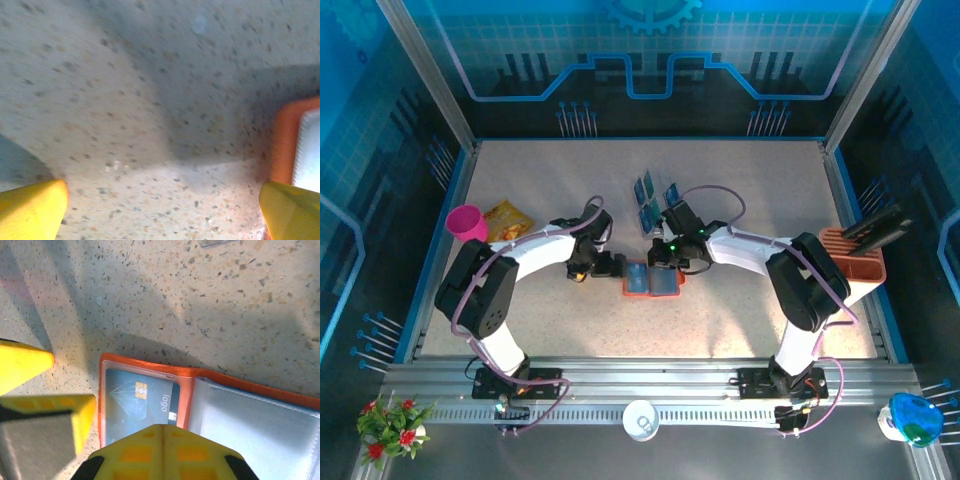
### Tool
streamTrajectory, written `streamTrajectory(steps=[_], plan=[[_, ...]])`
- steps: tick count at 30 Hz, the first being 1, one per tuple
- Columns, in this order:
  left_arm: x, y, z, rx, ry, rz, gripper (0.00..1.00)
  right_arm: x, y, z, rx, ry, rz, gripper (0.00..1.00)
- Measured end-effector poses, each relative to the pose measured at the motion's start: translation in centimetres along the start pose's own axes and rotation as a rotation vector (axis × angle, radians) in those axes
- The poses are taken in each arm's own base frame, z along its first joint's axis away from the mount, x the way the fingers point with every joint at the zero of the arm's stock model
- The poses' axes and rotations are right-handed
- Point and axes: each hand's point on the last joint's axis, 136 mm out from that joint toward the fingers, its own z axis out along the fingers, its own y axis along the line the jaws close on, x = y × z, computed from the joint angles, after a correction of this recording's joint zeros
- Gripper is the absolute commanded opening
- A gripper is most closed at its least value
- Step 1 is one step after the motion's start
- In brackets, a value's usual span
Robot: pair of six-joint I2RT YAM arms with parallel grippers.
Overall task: Put the credit cards into the card holder
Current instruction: Insert the credit card into the card slot.
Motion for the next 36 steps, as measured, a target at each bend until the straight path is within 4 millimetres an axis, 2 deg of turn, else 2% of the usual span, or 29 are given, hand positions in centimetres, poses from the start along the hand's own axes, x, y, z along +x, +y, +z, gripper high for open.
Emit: streamTrajectory(steps=[5, 19, 27, 31, 36], plan=[[-1.2, 0.7, -0.6, -0.003, -0.028, -0.033, 0.99, 0.4, -0.4, 0.0, 0.015, 0.017, -0.003, 0.0], [-1.1, 0.7, -0.7, -0.004, -0.024, -0.051, 0.99, 0.9, -0.8, 0.0, 0.031, 0.038, -0.012, 0.0], [-2.2, -0.4, -2.7, 0.038, -0.078, -0.047, 0.99, 1.4, -0.9, -0.1, 0.036, 0.058, -0.028, 0.0], [-2.0, -1.1, -2.9, 0.056, -0.077, -0.034, 0.99, 1.7, -0.6, 0.1, 0.034, 0.064, -0.036, 0.0], [-0.6, -1.8, -2.3, 0.056, -0.051, -0.004, 0.99, 3.0, -0.7, 0.6, 0.04, 0.088, -0.042, 0.0]])
